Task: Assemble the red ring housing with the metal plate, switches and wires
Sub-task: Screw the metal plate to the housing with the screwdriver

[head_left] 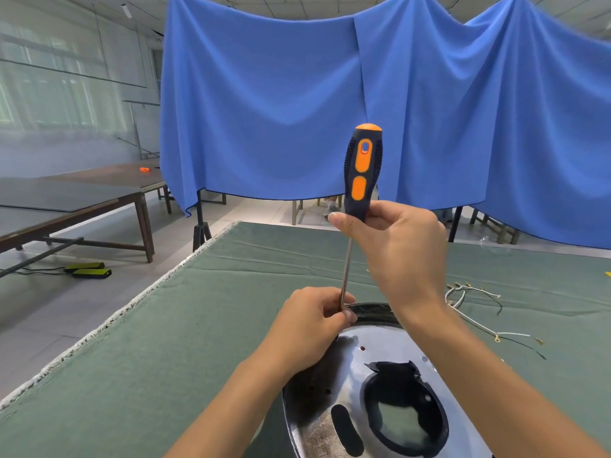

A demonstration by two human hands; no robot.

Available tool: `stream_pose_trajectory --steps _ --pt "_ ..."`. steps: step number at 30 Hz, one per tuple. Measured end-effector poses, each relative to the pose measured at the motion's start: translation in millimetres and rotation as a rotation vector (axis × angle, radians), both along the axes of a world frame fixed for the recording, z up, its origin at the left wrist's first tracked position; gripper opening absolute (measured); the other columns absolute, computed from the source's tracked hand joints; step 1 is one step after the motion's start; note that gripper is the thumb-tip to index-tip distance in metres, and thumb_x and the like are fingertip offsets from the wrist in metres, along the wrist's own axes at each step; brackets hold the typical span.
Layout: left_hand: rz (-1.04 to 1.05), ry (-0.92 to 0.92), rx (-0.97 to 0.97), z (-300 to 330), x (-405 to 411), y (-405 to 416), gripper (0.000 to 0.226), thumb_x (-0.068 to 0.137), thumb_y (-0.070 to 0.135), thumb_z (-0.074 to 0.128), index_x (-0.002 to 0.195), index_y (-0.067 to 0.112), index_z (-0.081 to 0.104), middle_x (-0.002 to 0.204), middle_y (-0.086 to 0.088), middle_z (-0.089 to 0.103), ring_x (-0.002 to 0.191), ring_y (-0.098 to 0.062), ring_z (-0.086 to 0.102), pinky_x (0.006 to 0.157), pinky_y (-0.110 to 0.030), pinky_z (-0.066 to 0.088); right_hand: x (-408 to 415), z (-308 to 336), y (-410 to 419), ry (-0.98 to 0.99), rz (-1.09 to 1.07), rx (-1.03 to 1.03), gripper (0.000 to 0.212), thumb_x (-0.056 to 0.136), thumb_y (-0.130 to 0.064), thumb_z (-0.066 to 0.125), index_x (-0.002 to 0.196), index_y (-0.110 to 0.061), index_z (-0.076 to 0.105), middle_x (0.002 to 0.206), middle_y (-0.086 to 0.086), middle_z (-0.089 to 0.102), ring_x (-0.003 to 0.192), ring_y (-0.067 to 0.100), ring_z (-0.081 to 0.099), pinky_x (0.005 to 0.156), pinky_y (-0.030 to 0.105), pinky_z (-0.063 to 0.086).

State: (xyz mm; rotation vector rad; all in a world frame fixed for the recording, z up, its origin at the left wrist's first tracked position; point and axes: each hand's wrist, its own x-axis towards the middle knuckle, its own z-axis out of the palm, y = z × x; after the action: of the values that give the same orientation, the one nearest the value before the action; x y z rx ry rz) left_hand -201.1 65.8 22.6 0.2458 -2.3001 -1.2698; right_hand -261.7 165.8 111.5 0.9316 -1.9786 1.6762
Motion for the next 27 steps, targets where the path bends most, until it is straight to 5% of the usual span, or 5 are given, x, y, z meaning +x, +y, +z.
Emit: stream_pose_trajectory --steps 7,12,17,24,27 --pt "-0.008 -0.042 -0.056 0.6 -1.3 -2.1 0.015 0.088 0.016 0.063 0.101 0.013 0.07 0.091 0.0 0.074 0.09 -0.015 0.068 0.089 -0.041 0.051 6.0 -7.2 -1.7 -0.129 0.274 0.088 0.011 0.087 -0.039 0.064 0.084 -0.029 0.062 0.074 -0.004 0.072 0.071 0.006 0.066 0.07 0.026 0.05" --pt "0.0 -0.057 -0.139 4.1 3.1 1.0 0.018 0.095 0.026 0.053 0.108 0.023 0.065 0.095 0.008 0.072 0.095 -0.013 0.065 0.09 -0.039 0.048 13.8 0.3 -11.1 -0.229 0.335 -0.129 0.013 0.091 -0.027 0.062 0.084 -0.017 0.06 0.063 0.002 0.069 0.059 0.017 0.067 0.067 0.038 0.055" --pt "0.035 -0.066 -0.246 6.2 7.1 4.6 0.024 0.09 0.023 0.057 0.113 0.026 0.063 0.099 0.013 0.07 0.09 -0.007 0.062 0.087 -0.033 0.049 -5.6 43.0 -4.7 -0.17 0.307 -0.228 0.02 0.092 -0.029 0.061 0.08 -0.014 0.057 0.052 -0.001 0.062 0.047 0.016 0.06 0.048 0.027 0.052" --pt "0.081 -0.022 -0.274 7.2 9.0 4.2 0.018 0.09 0.021 0.056 0.1 0.024 0.071 0.098 0.012 0.071 0.093 -0.008 0.063 0.086 -0.033 0.049 -34.0 2.5 30.2 0.098 0.033 0.209 0.013 0.086 -0.035 0.066 0.078 -0.025 0.067 0.052 -0.006 0.051 0.05 0.009 0.044 0.05 0.022 0.032" --pt "0.109 0.035 -0.228 6.8 10.0 2.4 0.029 0.083 -0.001 0.054 0.093 0.017 0.074 0.096 0.006 0.072 0.096 -0.014 0.064 0.087 -0.032 0.049 -49.7 -20.7 52.1 0.09 -0.121 0.503 0.013 0.082 -0.041 0.068 0.079 -0.028 0.066 0.054 -0.009 0.055 0.058 0.01 0.053 0.052 0.027 0.035"
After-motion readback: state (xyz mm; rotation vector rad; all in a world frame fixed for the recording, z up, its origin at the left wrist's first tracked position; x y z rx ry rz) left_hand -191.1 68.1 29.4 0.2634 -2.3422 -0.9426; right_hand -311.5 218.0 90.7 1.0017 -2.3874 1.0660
